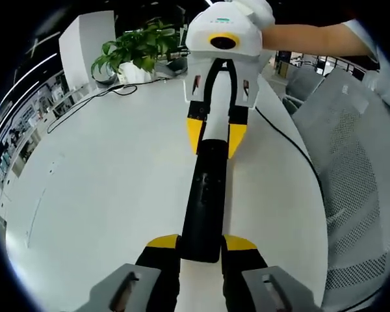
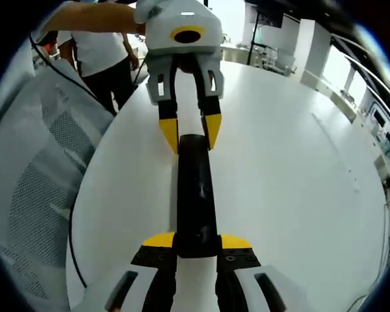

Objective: Press the specified remote control buttons in sequence, fully releasing each button before pressing the next.

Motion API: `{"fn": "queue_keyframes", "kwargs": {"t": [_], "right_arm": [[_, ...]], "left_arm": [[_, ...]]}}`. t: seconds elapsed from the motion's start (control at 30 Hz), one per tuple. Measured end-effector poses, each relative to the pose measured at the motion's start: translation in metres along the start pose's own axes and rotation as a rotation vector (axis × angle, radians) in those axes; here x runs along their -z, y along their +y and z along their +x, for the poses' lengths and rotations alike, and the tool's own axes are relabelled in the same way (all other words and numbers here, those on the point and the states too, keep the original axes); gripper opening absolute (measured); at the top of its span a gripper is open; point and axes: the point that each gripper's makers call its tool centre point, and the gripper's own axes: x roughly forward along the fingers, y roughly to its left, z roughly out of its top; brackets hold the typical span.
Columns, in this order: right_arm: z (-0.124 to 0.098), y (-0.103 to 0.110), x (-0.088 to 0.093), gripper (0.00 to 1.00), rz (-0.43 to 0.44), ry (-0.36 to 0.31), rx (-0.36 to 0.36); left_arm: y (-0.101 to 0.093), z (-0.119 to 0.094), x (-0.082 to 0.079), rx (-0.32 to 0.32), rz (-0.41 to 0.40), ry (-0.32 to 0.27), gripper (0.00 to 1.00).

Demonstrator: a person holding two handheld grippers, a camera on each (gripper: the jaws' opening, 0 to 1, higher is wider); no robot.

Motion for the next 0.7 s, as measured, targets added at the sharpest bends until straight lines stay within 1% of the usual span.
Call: {"fn": "queue_keyframes", "kwargs": {"t": [0.43, 0.47, 0.5, 0.7], "right_arm": [[0.0048, 0.0022, 0.0030, 0.20, 0.001, 0.003, -0.012], [0.0053, 0.0021, 0.0033, 0.20, 0.000, 0.003, -0.012], [0.0060, 0.0017, 0.0040, 0.20, 0.000, 0.004, -0.012], [0.0092, 0.0028, 0.0072, 0.20, 0.004, 0.009, -0.021]], "left_arm": [[-0.0039, 0.0048, 0.0031, 0.008, 0.003, 0.012, 0.23], [-0.0041, 0.0052, 0.0052, 0.009, 0.007, 0.022, 0.23], [-0.0037, 0.0061, 0.0044, 0.008, 0.018, 0.016, 0.23], [-0.0051, 0.0087, 0.0056, 0.016, 0.014, 0.020, 0.23]]}}
